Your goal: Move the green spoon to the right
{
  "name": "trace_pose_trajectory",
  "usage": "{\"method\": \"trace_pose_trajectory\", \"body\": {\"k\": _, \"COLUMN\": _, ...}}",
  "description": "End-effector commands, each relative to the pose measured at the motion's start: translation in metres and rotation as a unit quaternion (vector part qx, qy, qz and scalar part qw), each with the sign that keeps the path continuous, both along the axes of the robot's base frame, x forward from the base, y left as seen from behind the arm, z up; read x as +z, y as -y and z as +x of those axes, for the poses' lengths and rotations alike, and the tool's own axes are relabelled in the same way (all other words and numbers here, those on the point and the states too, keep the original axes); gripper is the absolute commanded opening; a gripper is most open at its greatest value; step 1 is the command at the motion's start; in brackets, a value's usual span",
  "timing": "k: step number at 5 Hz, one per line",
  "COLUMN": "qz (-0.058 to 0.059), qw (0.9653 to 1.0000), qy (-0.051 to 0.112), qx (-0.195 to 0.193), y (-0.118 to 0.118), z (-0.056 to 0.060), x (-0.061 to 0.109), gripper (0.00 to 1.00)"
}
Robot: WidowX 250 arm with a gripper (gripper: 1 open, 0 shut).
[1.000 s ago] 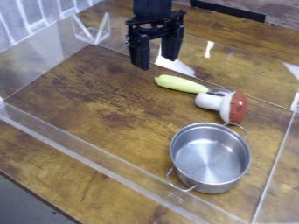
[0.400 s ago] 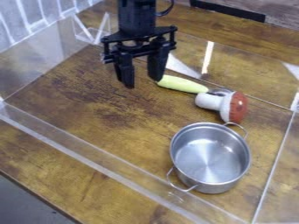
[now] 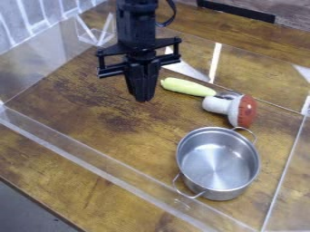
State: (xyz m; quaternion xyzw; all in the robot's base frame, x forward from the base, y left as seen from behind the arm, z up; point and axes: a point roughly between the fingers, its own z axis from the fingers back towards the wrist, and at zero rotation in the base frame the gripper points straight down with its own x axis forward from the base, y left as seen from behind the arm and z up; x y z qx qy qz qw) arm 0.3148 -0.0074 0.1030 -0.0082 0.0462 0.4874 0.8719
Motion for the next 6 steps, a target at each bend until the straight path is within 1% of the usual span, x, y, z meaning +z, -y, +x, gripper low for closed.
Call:
{"method": "trace_pose_trajectory", "body": {"k": 1, "qz": -0.007, "qw": 0.9991, "qy": 0.037, "qx": -0.02, "y": 0.012, "z": -0.005, "x": 0.007, "gripper": 0.0}}
{"method": "trace_pose_trajectory", "body": {"k": 2, "qz": -0.015, "qw": 0.9969, "qy": 0.035, "qx": -0.068, "y": 0.015, "z": -0.001, "x": -0.011, "gripper": 0.0}}
{"method": "trace_pose_trajectory", "body": {"k": 3, "qz": -0.02, "qw": 0.9948, "qy": 0.035, "qx": -0.094, "y": 0.008, "z": 0.005, "x": -0.014, "gripper": 0.0}}
{"method": "trace_pose_trajectory", "body": {"k": 4, "qz": -0.027, "qw": 0.9893, "qy": 0.037, "qx": -0.139, "y": 0.002, "z": 0.01, "x": -0.014, "gripper": 0.0}}
{"method": "trace_pose_trajectory", "body": {"k": 5, "qz": -0.036, "qw": 0.9776, "qy": 0.037, "qx": -0.204, "y": 0.007, "z": 0.007, "x": -0.014, "gripper": 0.0}}
{"method": "trace_pose_trajectory", "body": {"k": 6, "qz": -0.046, "qw": 0.9608, "qy": 0.035, "qx": -0.271, "y": 0.011, "z": 0.004, "x": -0.014, "gripper": 0.0}}
